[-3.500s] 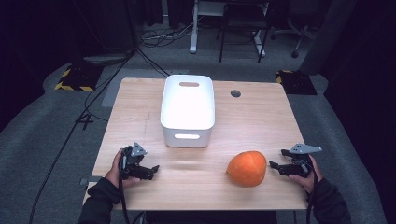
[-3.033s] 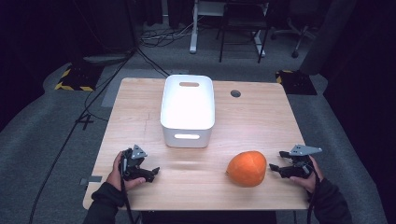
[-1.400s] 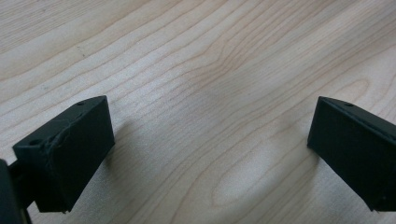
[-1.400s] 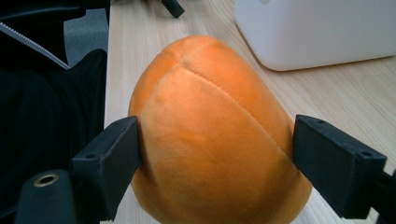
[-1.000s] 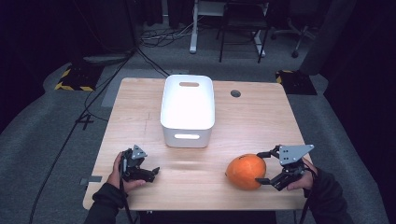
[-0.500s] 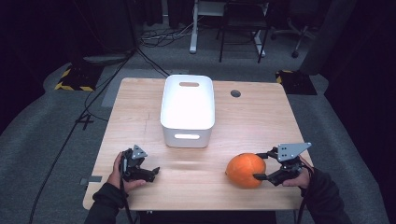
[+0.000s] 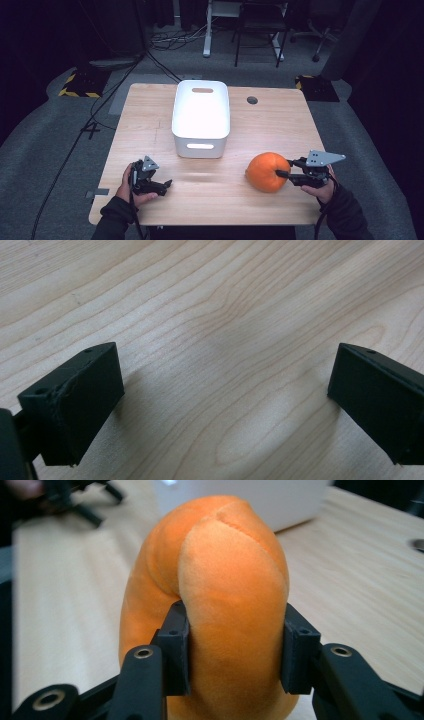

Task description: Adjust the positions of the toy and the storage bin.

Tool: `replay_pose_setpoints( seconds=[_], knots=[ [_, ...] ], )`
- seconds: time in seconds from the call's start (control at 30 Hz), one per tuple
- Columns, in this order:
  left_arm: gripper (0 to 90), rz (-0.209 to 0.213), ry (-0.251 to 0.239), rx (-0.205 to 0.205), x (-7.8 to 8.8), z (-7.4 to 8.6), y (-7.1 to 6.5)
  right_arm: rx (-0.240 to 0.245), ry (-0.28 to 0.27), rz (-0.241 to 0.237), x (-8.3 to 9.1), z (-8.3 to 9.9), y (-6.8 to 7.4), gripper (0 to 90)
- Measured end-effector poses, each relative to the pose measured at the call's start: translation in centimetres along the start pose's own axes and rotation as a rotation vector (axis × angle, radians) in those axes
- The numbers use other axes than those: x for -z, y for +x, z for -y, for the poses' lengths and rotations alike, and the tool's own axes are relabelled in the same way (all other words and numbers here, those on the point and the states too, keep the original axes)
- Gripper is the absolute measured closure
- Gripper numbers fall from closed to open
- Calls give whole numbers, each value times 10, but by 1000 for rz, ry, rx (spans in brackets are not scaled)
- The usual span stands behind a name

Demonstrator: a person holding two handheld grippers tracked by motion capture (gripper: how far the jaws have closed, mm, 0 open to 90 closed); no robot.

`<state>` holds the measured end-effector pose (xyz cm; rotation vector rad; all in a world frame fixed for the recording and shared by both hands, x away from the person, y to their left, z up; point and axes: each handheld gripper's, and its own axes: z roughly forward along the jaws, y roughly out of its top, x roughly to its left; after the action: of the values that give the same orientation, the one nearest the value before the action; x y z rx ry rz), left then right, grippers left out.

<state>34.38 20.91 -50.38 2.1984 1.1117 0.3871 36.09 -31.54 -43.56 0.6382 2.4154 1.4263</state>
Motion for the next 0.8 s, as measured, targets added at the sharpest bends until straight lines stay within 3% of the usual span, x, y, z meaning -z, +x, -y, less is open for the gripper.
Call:
replay_pose_setpoints(
  seconds=[0.07, 0.1, 0.13, 0.17, 0.27, 0.3, 0.33, 0.53, 0.63, 0.67, 0.7, 0.77, 0.8],
  knots=[
    [16, 2, 4, 0, 0, 0, 0, -54, -21, 103, 0, 2, -7, 564],
    [16, 1, 2, 4, 0, 0, 0, -54, -21, 103, 0, 2, -7, 564],
    [15, -1, 0, 4, 0, 0, 0, -83, -30, 167, 2, 3, -11, 563],
    [15, -1, 1, 7, 0, 0, -1, -83, -30, 167, 2, 3, -11, 563],
    [14, -14, 1, 7, -1, -1, -1, -126, -44, 266, 5, 6, -19, 562],
    [14, -9, 1, 1, -1, -2, -1, -126, -44, 266, 5, 6, -19, 562],
    [14, -5, 8, 4, -1, -2, -1, -155, -49, 301, 7, 9, -23, 559],
    [42, -15, -7, 12, -4, -6, -4, -173, -54, 311, 9, 12, -28, 519],
    [191, 4, -20, 5, -2, -9, -6, -170, -48, 293, 9, 12, -28, 444],
    [227, -11, -19, 1, -2, -11, -6, -171, -50, 290, 8, 12, -28, 423],
    [156, -9, -18, 12, -3, -11, -7, -169, -51, 277, 8, 12, -29, 381],
    [175, -25, -39, 5, -1, -14, -6, -163, -53, 275, 9, 13, -30, 365],
    [209, -19, -55, 20, 1, -14, -6, -156, -53, 266, 9, 13, -30, 343]
  ],
)
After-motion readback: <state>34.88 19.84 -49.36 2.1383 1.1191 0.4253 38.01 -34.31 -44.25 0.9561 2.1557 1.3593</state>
